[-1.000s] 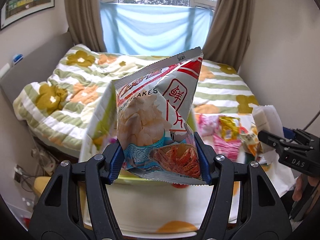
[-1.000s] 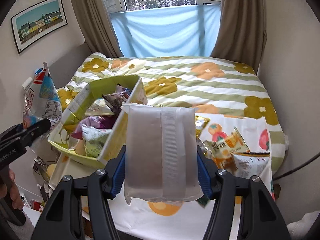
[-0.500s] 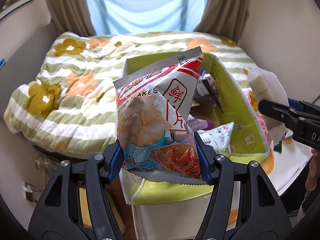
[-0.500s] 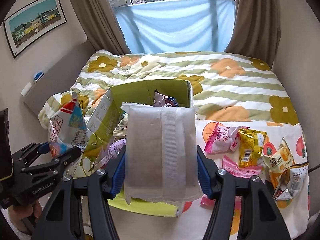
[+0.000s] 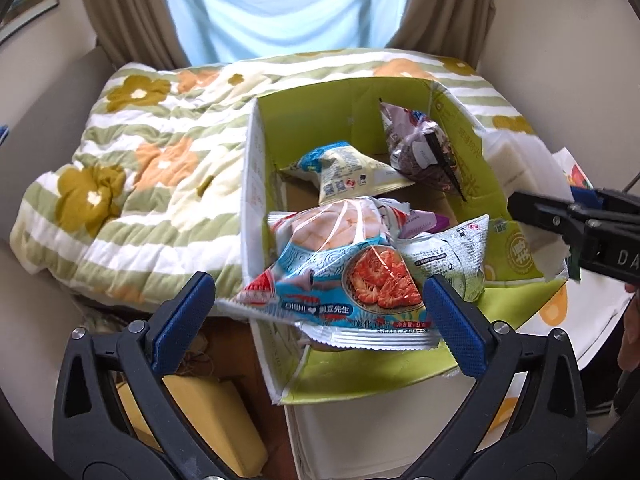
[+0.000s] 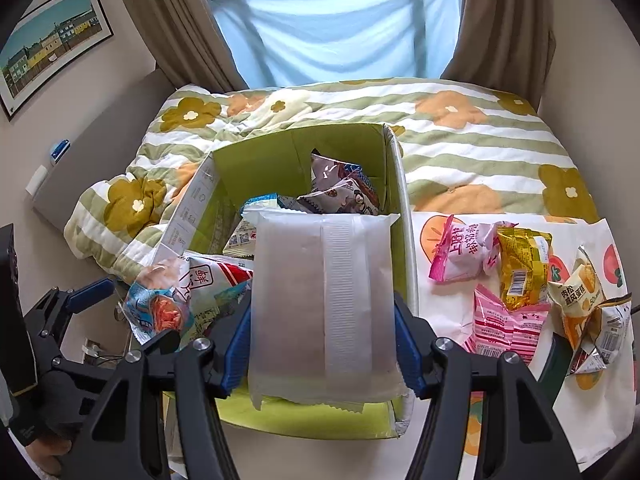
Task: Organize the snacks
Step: 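Carry both items over the yellow box and open both tools to drop them, then move both tools back over the remaining snacks on the sheet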
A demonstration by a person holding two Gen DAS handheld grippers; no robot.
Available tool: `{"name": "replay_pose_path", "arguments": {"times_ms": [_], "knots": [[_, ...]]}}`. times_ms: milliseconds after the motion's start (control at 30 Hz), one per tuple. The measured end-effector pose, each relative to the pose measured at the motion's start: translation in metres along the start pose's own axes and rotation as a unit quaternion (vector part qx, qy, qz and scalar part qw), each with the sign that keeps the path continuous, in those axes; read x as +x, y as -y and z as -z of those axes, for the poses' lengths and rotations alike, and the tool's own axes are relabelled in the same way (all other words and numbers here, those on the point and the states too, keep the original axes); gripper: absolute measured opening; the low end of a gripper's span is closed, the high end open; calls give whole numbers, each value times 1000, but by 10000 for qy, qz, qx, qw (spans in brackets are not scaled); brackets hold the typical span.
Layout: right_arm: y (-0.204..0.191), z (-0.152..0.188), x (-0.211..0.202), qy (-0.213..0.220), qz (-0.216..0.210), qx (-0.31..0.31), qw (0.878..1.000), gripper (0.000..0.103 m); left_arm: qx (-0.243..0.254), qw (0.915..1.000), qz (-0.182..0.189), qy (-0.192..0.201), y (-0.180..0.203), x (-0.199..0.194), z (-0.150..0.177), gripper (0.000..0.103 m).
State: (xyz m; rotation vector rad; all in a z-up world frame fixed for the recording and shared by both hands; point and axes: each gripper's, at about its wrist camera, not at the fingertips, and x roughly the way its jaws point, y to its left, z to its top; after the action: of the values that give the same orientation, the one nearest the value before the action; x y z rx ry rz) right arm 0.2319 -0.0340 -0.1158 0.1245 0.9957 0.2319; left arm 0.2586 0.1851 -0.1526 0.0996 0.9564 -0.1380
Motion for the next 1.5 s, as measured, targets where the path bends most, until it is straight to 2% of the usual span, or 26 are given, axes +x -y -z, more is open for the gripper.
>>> {"name": "replay_pose_path", "arguments": {"times_ms": [200, 300, 433, 600, 667, 700, 733, 800, 933, 1100, 1300, 1500], "knots": [[-1, 4, 7, -85, -197, -3, 9998, 58, -135, 9993, 173, 295, -8, -20, 2, 103], [-2, 4, 7, -52, -220, -33, 9997, 58, -68, 9991, 346, 219, -1, -16, 2, 103], [-1, 3, 2, 37, -233, -71, 9997, 58, 7, 9987, 293, 408, 7, -24, 3, 103], [-3, 3, 6, -63, -295, -152, 9994, 60, -77, 9987, 257, 434, 3, -30, 6, 103], [-6, 4, 2, 132, -338, -175, 9992, 70, -143, 9988, 242, 412, -2, -33, 10, 103], [-6, 4, -3, 330, -323, -135, 9988, 89, -182, 9988, 233, 391, -5, -34, 13, 103], [-5, 5, -6, 458, -329, -98, 9984, 101, -221, 9988, 235, 369, -9, -34, 15, 103], [-2, 6, -9, 529, -352, -26, 9980, 101, -303, 9987, 258, 316, -15, -33, 20, 103], [4, 13, -7, 405, -273, 137, 9987, 101, -429, 9980, 387, 241, -25, -31, 26, 103], [5, 22, -14, 428, -167, 243, 9986, 101, -316, 9977, 515, 323, -26, -36, 27, 103], [7, 34, -35, 559, 47, 371, 9977, 101, -50, 9954, 842, 460, -13, -43, 20, 103], [27, 49, -56, 637, 310, 626, 9955, 101, 202, 9922, 1073, 609, 12, -47, 9, 103]]}}
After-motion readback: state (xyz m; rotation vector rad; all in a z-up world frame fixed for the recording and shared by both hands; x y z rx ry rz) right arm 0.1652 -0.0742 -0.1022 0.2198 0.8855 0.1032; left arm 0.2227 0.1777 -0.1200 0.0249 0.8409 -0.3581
